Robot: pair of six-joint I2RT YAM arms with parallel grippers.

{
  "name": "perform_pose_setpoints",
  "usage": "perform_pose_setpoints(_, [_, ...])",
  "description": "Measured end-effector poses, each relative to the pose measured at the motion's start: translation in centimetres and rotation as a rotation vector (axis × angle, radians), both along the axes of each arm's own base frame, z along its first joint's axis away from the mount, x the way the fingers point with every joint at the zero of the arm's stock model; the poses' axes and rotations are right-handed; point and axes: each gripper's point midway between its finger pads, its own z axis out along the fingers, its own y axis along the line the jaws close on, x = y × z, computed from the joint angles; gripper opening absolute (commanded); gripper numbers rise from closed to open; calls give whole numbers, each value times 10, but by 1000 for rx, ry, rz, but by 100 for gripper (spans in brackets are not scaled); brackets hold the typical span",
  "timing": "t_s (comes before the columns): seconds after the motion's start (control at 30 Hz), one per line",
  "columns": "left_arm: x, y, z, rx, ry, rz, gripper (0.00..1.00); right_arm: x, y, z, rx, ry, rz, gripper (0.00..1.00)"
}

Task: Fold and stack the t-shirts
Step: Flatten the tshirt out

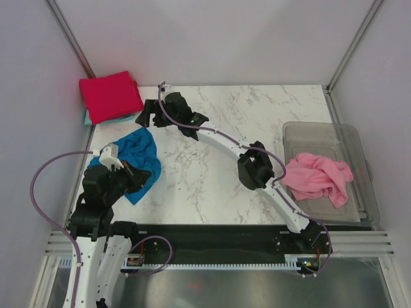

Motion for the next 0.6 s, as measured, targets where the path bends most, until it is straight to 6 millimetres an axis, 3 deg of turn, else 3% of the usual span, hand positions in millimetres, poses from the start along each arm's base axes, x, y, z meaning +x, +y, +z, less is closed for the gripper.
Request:
perform_pose_setpoints(0.1, [-4, -1, -4, -3, 21, -6, 2, 0, 15, -29, 3, 15, 28, 98])
perform_pose_setpoints(0.17, [-5, -2, -5, -5, 28, -11, 2, -4, 21, -59, -25, 47, 40, 98])
perform_pose_setpoints(0.37, [-7, -3, -5, -6, 23, -15, 2, -35, 41, -135, -97, 113, 106, 98])
perform_pose_setpoints(0.43, [-7, -3, -5, -6, 21, -15, 2, -42, 53, -133, -71, 89, 120, 97])
perform_pose_setpoints(0.53, [-7, -3, -7, -7, 24, -17, 2, -49, 62, -131, -47, 79, 122, 86])
perform_pose_setpoints(0.57, [-7, -4, -7, -8, 25, -20, 2, -48, 64, -131, -38, 75, 110, 81])
perform_pose_setpoints(0.6, [-7, -4, -7, -10, 26, -23, 2, -47, 66, -132, -33, 72, 100, 65])
